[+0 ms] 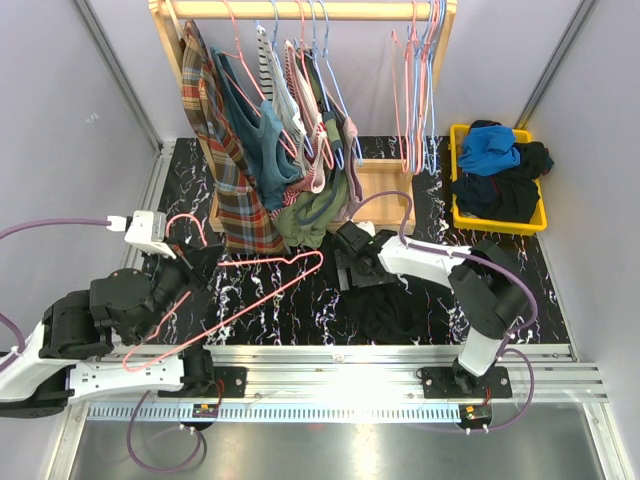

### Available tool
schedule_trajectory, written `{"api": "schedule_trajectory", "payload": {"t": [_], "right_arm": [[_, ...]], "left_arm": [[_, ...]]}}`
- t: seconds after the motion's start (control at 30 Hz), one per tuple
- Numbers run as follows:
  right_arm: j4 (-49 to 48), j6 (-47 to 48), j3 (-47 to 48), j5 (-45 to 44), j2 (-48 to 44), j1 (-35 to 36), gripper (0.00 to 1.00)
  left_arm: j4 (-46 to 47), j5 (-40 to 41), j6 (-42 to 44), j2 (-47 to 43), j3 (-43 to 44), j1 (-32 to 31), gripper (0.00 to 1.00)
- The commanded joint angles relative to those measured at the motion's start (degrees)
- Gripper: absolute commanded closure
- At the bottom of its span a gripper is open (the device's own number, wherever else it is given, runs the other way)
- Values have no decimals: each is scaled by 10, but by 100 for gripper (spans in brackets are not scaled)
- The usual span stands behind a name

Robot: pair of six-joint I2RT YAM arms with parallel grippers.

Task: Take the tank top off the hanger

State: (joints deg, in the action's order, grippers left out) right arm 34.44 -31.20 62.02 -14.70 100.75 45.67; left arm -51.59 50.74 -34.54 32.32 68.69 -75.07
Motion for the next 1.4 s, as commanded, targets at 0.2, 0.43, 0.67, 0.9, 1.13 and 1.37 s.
{"api": "schedule_trajectory", "payload": {"t": [0.2, 0.43, 0.67, 0.9, 1.13, 1.37], "right_arm": [[-2, -105, -73, -16, -44, 0, 97], [55, -211, -154, -55, -282, -107, 100], [107, -134, -100, -95, -488, -282, 100], [13, 6, 156, 3, -334, -484, 100], [-30, 110, 555, -69, -51, -549, 100], [16, 165, 750, -59, 235, -574, 100]], "left_arm": [[33, -6, 6, -16, -5, -2, 100], [41, -27, 11, -9, -1, -1, 100], [49, -49, 19, 10, 6, -1, 100], [58, -57, 27, 37, 19, -1, 100], [76, -77, 38, 59, 22, -1, 100], [92, -88, 28, 53, 0, 0, 100]]}}
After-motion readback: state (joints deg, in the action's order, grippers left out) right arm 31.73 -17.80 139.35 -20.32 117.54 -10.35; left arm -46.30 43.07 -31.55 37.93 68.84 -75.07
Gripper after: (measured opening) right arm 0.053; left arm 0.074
